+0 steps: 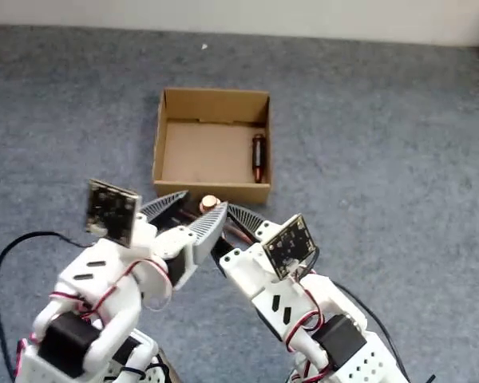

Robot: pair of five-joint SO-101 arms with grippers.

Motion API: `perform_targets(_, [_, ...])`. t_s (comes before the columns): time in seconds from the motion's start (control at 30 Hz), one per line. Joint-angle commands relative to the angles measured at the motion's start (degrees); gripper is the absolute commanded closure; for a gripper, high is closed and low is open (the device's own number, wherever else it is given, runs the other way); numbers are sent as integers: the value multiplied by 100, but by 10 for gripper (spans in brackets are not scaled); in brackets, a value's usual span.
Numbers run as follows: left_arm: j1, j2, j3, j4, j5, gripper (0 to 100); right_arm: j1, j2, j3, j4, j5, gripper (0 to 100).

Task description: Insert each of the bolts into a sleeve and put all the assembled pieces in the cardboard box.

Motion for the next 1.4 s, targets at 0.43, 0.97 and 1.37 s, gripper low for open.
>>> perform_targets(0.43, [-2774, -31, 884, 695, -703, 815, 1262, -48, 813, 127, -624, 993])
perform_targets(0.97, [-3240, -31, 3187, -853, -1600, 959, 1279, 3538, -1648, -145, -651, 993])
perform_targets(1.37, [-3240, -31, 3248, -993, -1600, 938, 1754, 7266, -3749, -2615, -624, 993])
